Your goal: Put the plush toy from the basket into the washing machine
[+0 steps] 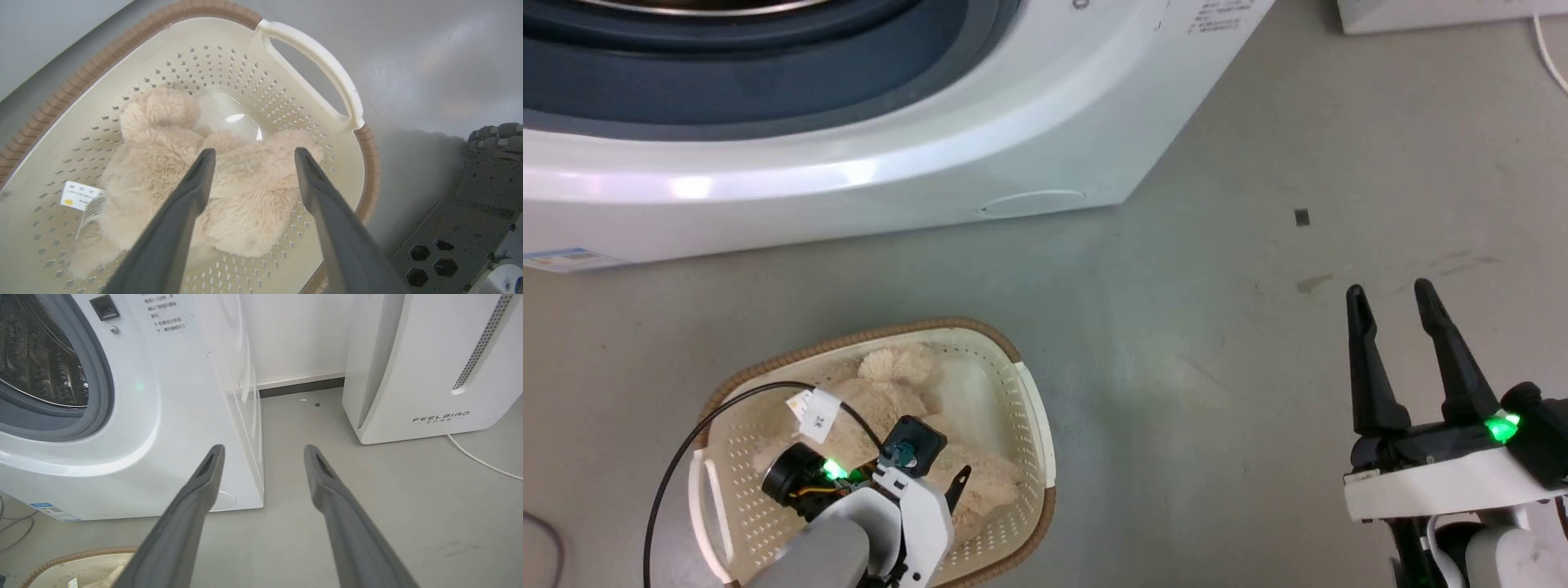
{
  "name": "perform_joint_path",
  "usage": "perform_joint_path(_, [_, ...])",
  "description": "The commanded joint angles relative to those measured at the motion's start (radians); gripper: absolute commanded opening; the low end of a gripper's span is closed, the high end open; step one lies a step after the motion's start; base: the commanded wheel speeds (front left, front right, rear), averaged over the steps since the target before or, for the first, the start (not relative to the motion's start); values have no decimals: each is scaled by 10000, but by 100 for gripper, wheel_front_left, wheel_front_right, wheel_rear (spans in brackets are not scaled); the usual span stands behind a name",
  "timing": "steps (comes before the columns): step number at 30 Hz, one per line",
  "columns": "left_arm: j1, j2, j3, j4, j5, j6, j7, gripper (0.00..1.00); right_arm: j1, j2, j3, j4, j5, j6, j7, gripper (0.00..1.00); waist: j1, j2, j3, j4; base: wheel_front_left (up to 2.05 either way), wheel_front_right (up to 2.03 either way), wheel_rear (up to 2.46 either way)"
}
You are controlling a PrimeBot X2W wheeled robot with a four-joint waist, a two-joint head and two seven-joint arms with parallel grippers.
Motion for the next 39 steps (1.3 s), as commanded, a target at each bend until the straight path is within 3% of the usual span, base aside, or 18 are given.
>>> perform_joint_path(1, [-389,100,-360,321,-84,-67,31,100,-202,-2,5,-99,126,-5,-115,100,-1,0,260,-95,0,0,0])
perform_joint_path(8, [-1256,233,-1533,1395,-21,-143,-14,100,-381,-2,46,-94,288,-5,-261,100,-1,0,898,-284,0,0,0])
perform_joint_path(15, [-2093,432,-2322,2419,-84,123,-436,100,-599,-2,108,-130,673,-6,-406,100,-1,0,1580,-551,0,0,0])
perform_joint_path(26, [-3011,660,-3610,3695,-349,-110,-928,100,-896,-2,187,-58,1149,-7,-635,100,-1,0,2444,-962,0,0,0])
perform_joint_path(27, [-3050,655,-3711,3808,-431,-160,-904,37,-920,-2,182,-47,1176,-7,-656,100,-1,0,2498,-985,0,0,0])
perform_joint_path(28, [-3093,649,-3817,3912,-507,-208,-906,0,-942,-2,168,-33,1197,-7,-677,100,-1,0,2538,-1000,0,0,0])
perform_joint_path(39, [-3129,462,-4306,4845,-1499,-374,-1648,0,-1152,-2,-45,238,1119,-7,-853,100,-1,0,2028,-874,0,0,0])
